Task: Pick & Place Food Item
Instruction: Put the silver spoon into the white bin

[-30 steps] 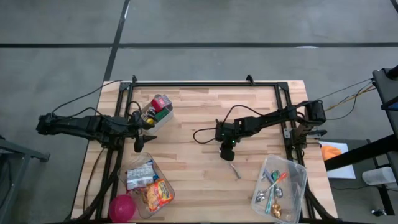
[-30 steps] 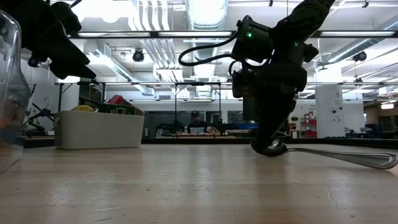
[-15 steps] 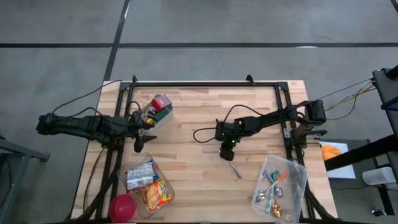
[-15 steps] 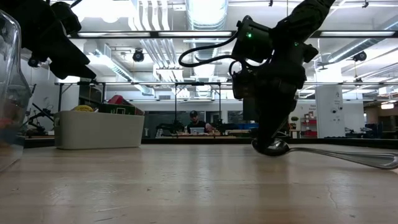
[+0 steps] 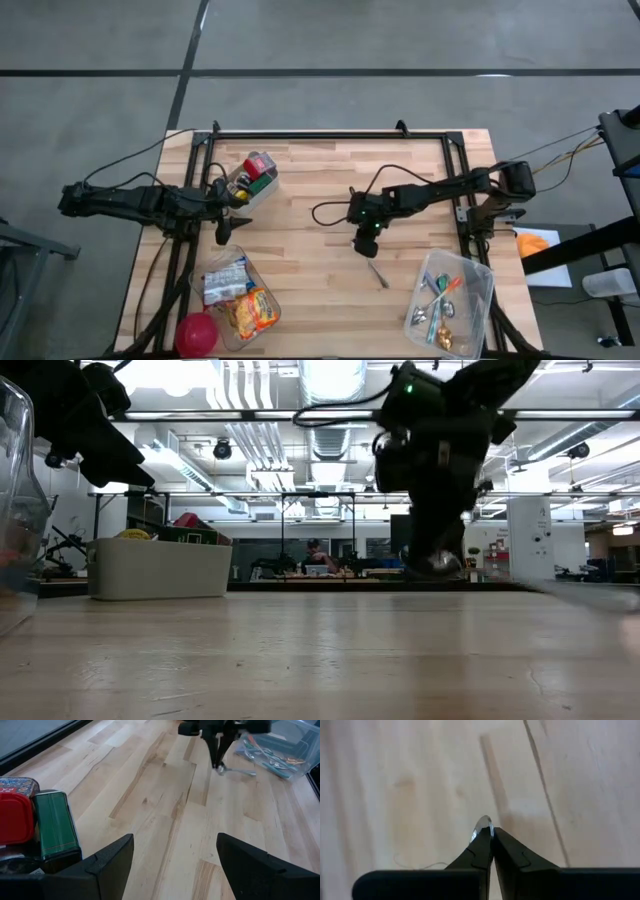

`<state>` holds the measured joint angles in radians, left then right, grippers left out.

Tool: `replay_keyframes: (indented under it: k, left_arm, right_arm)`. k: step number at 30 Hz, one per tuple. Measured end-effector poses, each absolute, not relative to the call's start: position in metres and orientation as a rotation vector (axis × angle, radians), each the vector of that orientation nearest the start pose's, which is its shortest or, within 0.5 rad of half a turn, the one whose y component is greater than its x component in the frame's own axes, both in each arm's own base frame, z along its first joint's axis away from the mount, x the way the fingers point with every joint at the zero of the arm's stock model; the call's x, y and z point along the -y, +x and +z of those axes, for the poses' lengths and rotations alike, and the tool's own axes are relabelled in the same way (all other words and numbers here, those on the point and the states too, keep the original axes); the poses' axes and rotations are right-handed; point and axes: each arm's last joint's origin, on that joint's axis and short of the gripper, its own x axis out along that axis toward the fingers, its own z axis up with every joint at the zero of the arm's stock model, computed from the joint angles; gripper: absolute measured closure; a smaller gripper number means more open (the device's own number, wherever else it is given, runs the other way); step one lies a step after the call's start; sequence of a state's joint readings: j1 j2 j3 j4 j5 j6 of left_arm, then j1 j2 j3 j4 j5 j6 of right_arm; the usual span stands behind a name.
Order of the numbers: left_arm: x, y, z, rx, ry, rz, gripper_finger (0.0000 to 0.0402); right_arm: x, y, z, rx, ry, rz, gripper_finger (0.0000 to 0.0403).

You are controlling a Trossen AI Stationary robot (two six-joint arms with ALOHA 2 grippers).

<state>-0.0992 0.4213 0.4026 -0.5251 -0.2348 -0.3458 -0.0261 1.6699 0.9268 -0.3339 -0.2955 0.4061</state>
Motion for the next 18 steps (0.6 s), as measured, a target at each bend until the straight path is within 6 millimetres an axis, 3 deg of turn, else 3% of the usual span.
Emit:
replay_keyframes:
  k: [12, 18]
  left_arm:
    - [0.004, 0.107, 0.217, -0.507, -0.246, 0.223, 0.0116]
    - [0.004, 0.107, 0.217, -0.507, -0.246, 0.223, 0.0116]
  right_arm:
    - [-0.018, 0.305, 0.233, -0.91, 0.654, 0.124, 0.0393]
    - [-0.034, 0.295, 0.272, -0.917, 0.695, 0.123, 0.0392]
